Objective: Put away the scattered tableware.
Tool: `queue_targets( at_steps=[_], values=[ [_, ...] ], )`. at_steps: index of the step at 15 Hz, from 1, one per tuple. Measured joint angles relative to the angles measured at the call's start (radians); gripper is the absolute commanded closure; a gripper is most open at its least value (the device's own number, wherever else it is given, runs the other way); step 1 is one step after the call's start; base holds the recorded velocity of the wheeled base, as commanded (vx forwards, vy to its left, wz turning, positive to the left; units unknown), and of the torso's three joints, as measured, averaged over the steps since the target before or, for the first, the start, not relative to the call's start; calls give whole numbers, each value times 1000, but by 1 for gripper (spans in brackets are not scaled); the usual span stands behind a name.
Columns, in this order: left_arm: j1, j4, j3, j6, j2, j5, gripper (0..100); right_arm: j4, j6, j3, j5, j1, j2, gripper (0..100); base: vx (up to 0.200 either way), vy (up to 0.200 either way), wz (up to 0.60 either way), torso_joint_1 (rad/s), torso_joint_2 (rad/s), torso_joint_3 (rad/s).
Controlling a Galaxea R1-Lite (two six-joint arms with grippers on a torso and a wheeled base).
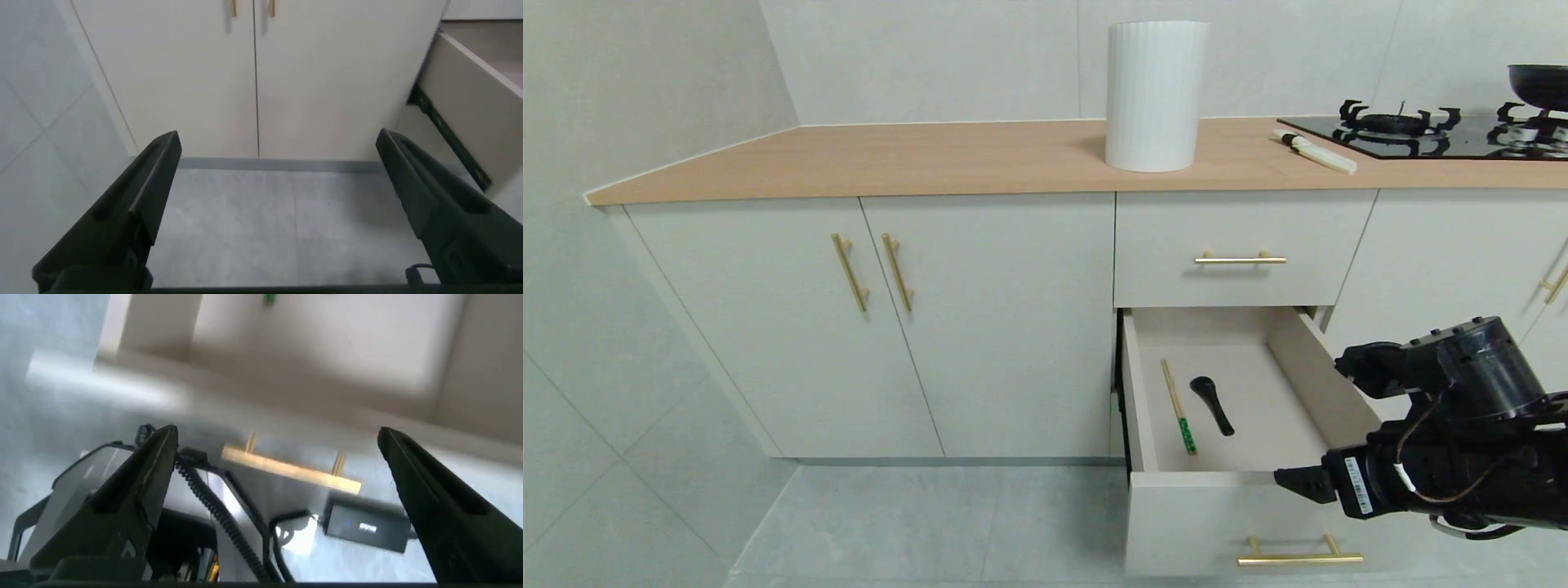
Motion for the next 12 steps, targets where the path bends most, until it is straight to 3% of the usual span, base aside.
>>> queue_targets(
  at_steps=[6, 12],
  values=[
    [0, -1, 0, 0, 0, 0, 0, 131, -15, -2, 4, 52, 14, 0, 0, 0, 0, 0, 0, 0],
    [0, 0, 0, 0, 0, 0, 0, 120, -15, -10, 0, 53, 110, 0, 0, 0, 0, 0, 0, 0]
  ],
)
